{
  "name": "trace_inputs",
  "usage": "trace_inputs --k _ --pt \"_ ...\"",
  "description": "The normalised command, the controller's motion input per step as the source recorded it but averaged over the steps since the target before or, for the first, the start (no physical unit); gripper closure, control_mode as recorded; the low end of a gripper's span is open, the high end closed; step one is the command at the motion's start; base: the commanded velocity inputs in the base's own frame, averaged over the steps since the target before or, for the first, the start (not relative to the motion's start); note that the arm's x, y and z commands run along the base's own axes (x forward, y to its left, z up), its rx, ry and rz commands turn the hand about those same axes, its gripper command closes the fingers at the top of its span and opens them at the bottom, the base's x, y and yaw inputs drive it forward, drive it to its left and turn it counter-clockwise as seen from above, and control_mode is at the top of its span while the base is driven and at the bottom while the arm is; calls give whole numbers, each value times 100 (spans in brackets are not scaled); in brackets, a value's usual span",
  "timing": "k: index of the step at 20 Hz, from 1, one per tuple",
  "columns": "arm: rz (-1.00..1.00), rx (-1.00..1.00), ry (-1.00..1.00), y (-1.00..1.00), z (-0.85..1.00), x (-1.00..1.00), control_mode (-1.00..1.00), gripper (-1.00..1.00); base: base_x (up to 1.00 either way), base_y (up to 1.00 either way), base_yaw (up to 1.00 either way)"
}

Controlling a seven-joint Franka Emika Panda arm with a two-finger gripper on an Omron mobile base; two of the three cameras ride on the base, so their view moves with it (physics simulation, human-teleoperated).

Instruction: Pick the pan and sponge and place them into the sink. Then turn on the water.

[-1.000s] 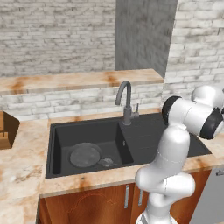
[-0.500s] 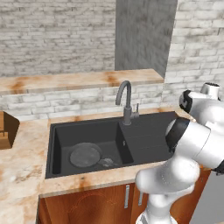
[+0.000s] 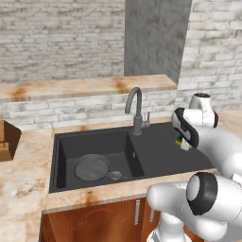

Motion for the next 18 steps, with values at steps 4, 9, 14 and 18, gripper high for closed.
trace_inputs --k 4,9,14,18 --pt "25 0 0 100 18 0 -100 100 0 0 0" --pt "25 0 -1 100 5 0 -100 100 0 0 0" --pt "18 0 -4 100 0 5 -100 100 0 0 0" --pt "13 0 -1 100 -3 4 -100 100 0 0 0"
